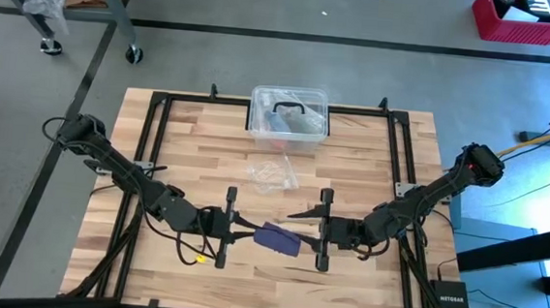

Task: Roll bandage
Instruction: Roll the blue bandage

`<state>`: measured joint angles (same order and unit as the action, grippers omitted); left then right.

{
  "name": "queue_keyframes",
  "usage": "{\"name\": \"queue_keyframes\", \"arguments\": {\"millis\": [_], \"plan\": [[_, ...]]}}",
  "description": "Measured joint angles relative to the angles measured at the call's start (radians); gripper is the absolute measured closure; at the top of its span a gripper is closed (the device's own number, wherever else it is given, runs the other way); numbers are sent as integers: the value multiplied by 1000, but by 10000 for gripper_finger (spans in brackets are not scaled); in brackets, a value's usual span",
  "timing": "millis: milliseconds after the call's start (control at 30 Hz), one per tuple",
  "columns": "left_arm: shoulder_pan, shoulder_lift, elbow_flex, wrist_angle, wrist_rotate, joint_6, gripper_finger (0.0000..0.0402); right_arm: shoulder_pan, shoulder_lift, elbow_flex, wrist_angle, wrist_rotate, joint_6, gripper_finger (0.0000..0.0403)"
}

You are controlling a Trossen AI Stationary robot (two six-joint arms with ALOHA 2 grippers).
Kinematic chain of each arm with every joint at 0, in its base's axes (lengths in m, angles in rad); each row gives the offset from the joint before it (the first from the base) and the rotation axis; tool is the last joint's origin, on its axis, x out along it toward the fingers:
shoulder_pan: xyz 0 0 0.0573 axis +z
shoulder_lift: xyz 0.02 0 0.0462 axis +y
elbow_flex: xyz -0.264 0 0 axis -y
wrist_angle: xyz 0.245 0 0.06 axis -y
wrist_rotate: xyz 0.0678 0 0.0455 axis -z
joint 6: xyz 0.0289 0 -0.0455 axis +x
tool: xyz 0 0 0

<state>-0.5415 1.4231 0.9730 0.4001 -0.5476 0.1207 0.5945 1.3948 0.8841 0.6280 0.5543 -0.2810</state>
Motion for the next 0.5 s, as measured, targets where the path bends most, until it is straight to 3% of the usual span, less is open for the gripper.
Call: {"name": "queue_keyframes", "arguments": {"millis": [233, 500], "plan": [[1, 2, -2, -12, -9, 2, 387, 1, -2, 2, -7, 3, 271, 228], [2, 3, -3, -18, -9, 12, 387, 2, -3, 3, -108, -16, 304, 228]]}}
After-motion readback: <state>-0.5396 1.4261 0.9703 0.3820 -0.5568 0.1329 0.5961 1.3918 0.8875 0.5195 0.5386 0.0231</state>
